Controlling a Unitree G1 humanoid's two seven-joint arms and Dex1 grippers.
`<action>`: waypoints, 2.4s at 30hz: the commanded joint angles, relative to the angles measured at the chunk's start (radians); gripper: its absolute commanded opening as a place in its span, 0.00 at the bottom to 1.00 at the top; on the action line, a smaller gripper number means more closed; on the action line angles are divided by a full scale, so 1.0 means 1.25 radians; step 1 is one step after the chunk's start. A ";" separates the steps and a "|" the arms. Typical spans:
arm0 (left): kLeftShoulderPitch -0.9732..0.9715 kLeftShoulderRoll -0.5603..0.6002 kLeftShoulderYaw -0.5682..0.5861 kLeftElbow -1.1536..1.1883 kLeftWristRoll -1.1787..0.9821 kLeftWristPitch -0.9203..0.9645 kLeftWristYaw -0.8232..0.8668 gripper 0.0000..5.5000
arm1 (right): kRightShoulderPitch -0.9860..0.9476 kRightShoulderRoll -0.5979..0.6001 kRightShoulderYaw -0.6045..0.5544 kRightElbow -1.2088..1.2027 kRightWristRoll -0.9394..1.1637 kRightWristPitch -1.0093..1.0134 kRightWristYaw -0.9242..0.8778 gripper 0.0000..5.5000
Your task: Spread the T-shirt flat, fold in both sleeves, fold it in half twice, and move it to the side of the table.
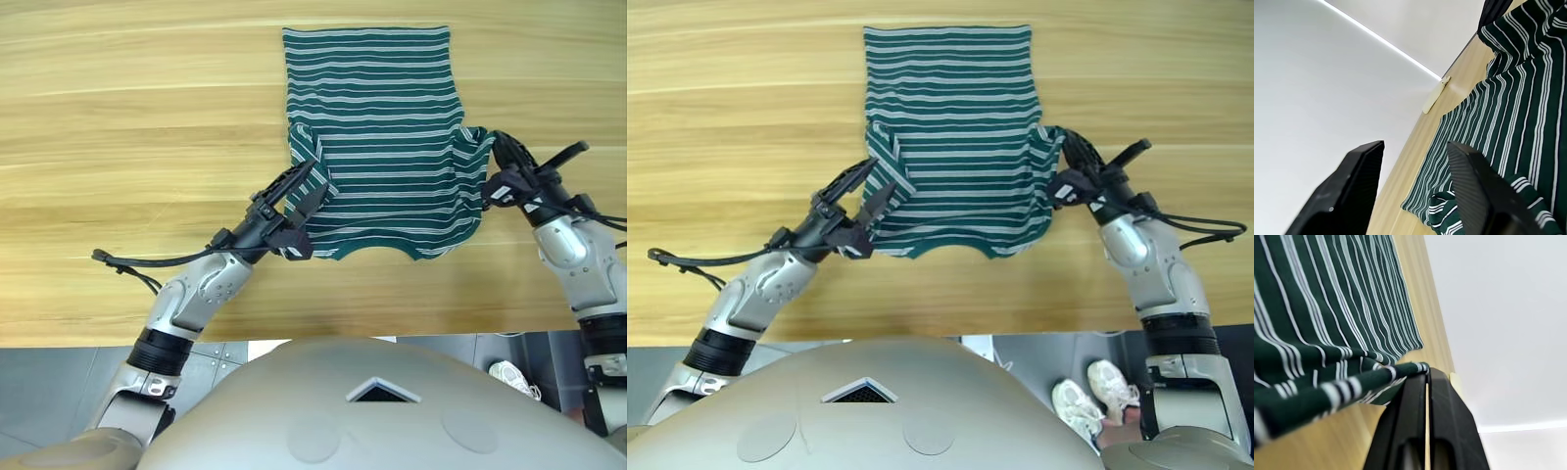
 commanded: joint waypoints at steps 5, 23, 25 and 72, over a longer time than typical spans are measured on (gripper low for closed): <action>-0.010 0.001 -0.012 0.019 0.019 0.001 0.004 0.44 | 0.011 0.028 0.062 -0.050 -0.003 -0.019 0.079 0.01; -0.020 0.011 0.003 0.034 0.019 0.003 0.014 0.44 | -0.027 0.037 0.165 0.026 -0.052 -0.056 0.139 0.26; -0.022 0.013 0.006 0.037 0.018 0.002 0.014 0.44 | -0.030 0.035 0.169 0.030 -0.053 -0.058 0.141 0.33; -0.034 0.290 -0.063 0.207 -0.047 -0.078 -0.301 0.58 | 0.231 -0.187 0.002 0.006 -0.001 -0.224 0.230 0.41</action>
